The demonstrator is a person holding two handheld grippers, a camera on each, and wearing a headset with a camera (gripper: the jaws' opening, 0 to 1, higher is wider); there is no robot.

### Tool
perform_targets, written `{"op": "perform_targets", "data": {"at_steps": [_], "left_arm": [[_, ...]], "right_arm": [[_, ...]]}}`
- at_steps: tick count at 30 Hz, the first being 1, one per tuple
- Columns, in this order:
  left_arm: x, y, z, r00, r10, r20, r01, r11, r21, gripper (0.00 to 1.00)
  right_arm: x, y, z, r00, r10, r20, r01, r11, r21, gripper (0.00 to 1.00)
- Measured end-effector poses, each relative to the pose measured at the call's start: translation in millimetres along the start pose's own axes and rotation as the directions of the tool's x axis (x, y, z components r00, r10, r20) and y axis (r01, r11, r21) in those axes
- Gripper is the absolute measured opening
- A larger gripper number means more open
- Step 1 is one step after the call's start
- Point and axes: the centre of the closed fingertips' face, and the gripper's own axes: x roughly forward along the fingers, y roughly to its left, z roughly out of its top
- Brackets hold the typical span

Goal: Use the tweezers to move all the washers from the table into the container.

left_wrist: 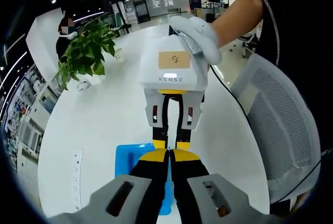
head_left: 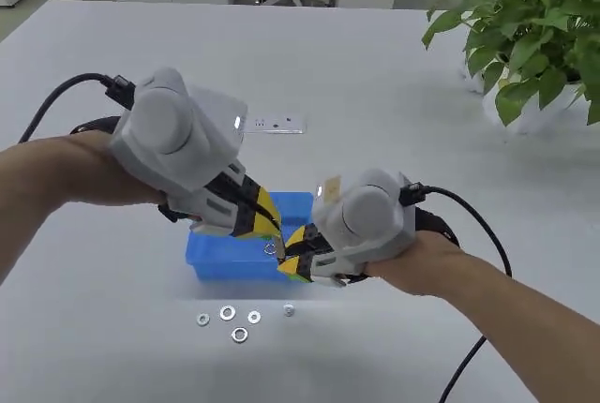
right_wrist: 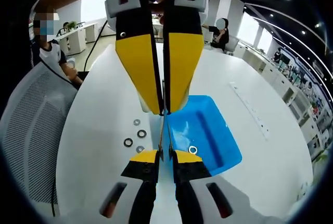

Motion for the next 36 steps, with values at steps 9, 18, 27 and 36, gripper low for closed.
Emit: {"op": "perform_targets", "data": {"at_steps": [9, 18, 27, 36], "left_arm": [[10.9, -8.7, -3.4, 0.9997, -0.025, -0.001, 0.025, 1.0, 0.001, 0.06], [20.9, -15.9, -6.6, 0.9987, -0.051, -0.001, 0.051, 0.999, -0.003, 0.06], [27.5, -21.1, -11.6, 0.9973, -0.073, -0.003, 0.073, 0.997, -0.01, 0.06], [32.8, -26.3, -14.5, 0.9963, -0.086, -0.002, 0.086, 0.996, -0.016, 0.06]], "right_arm": [[2.6, 9.1, -10.2, 0.9999, 0.009, -0.01, -0.009, 1.0, 0.014, 0.12], [6.7, 16.6, -20.9, 0.9997, 0.02, -0.012, -0.019, 0.999, 0.034, 0.12], [12.5, 24.1, -25.9, 0.9993, 0.036, -0.01, -0.036, 0.998, 0.049, 0.12], [16.8, 29.7, -30.8, 0.9989, 0.046, -0.012, -0.045, 0.997, 0.06, 0.12]]}}
